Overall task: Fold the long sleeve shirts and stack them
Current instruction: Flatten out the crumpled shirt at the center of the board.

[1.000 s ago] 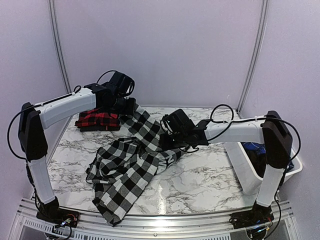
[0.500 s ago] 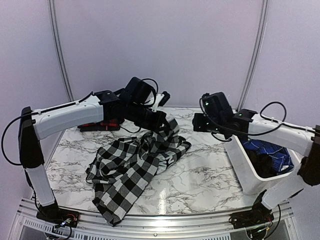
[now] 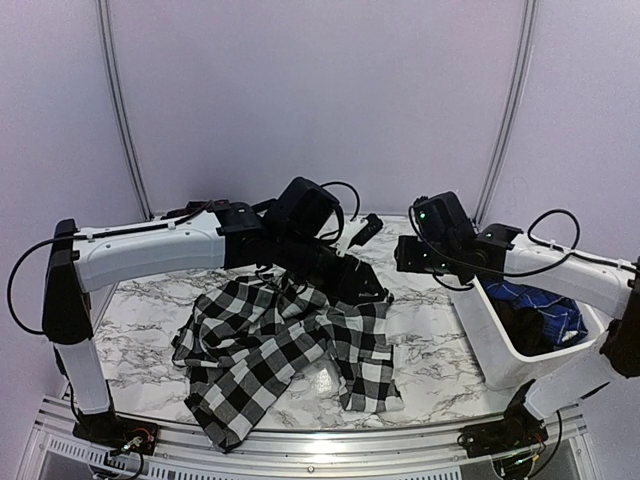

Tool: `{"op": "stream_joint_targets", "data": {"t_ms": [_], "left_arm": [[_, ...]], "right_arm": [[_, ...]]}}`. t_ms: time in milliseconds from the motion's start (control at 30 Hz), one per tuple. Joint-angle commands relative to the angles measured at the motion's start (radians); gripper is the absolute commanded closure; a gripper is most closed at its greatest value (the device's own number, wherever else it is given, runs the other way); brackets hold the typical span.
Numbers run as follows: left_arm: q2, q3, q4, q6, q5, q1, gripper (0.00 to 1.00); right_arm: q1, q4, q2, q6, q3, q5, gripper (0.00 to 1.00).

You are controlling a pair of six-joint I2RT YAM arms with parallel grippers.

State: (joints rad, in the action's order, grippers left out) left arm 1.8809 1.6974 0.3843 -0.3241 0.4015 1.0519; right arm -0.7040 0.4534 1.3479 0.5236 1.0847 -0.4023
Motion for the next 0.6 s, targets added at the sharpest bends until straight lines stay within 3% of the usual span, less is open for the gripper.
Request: {"op": "stream_joint_targets", "data": {"t_ms": [0,67,167,367,567], "left_arm": [[-0.078,-0.033,0.007,0.006,-0.186,-0.028,0.39],[-0.103,-0.071,0.020,-0.042,-0.289,-0.072,0.39],[-0.129,-0.144,0.024,-0.093,-0.334,-0.167,0.39],[-0.059,-0.194,0.058,-0.034,-0.395,-0.311,0.40],[0.054,-0.198,0.089,0.027,-0.444,-0.363,0.38]], "right_arm": [[-0.046,-0.030,0.083,-0.009,0.014,0.058,0.44],[-0.065,-0.036,0.133,-0.008,0.024,0.066,0.44],[-0.073,-0.055,0.197,0.005,0.026,0.097,0.43],[-0.054,-0.109,0.233,0.033,-0.024,0.132,0.42],[-0.025,-0.194,0.230,0.071,-0.119,0.207,0.42]]}}
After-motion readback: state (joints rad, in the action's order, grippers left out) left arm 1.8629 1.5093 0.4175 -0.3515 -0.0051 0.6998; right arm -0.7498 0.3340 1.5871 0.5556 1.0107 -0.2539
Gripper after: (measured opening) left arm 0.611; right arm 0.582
